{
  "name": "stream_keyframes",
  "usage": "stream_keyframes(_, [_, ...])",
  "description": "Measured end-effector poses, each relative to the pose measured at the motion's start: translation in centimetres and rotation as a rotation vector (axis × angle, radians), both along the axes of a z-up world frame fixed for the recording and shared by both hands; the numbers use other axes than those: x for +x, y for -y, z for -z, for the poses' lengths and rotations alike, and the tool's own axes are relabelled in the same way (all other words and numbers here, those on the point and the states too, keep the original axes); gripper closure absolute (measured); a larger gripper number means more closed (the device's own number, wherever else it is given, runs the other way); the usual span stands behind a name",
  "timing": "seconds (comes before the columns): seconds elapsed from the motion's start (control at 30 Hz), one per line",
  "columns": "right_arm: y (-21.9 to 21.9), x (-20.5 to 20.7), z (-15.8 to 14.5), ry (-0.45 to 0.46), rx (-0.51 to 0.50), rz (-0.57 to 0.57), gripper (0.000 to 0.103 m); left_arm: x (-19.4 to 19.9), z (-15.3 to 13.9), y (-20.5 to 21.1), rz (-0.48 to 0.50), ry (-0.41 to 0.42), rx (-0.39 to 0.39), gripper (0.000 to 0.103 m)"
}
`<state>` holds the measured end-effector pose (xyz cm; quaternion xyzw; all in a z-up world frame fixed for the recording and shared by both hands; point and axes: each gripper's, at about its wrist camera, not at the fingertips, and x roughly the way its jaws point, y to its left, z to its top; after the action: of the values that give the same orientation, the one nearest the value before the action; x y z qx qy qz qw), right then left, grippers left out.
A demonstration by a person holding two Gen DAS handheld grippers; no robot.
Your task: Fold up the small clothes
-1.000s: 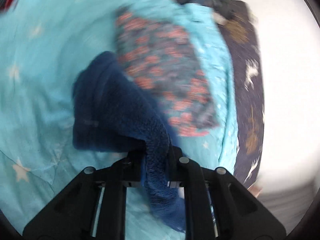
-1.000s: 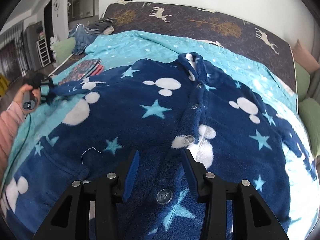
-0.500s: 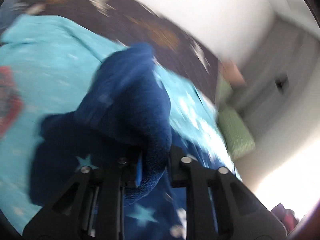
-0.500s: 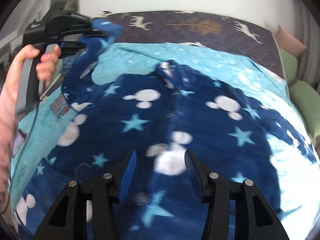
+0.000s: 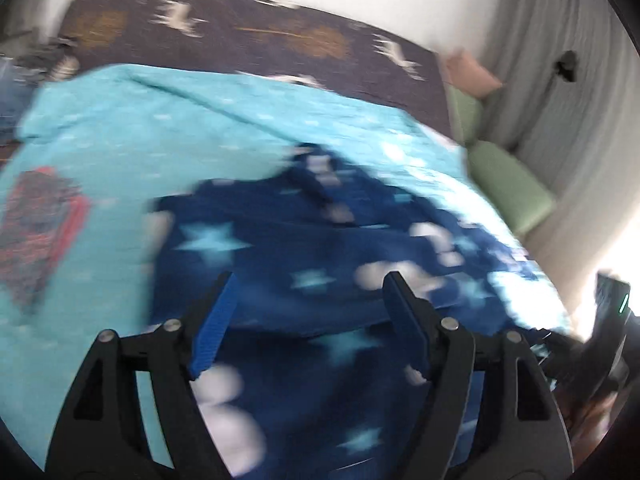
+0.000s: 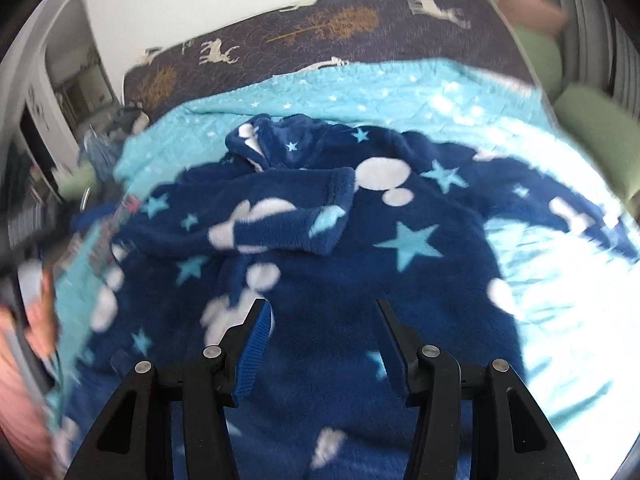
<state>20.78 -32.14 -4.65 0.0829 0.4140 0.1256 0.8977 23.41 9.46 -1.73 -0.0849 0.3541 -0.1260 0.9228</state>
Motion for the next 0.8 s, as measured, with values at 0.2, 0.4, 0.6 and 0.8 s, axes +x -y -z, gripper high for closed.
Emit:
stream_keyframes(0.2, [-0.2, 3.5, 1.4, -0.145, 0.226, -0.079, 0.040, -0.4, 4.3, -6.2, -0.162, -0.177, -0.109, 0.028])
stream_keyframes(0.4, [-0.6, 8.3, 4.5, -0.322, 0.541, -0.073, 0.033, 0.6, 6.4, -5.8, -0.158, -0.241, -0.090, 0.028])
stream_keyframes(0.6, [-1.6, 11.6, 4.4, -0.317, 0.536, -0.011, 0.033, 2.7, 8.3, -6.1, -0.200, -0.283, -0.105, 0.028])
stream_keyframes(0.8, [-2.6, 14.5, 4.6, -0.330, 0.410, 0.097, 0.095, 4.9, 8.3, -6.2, -0.296, -0.278, -0.049, 0.033])
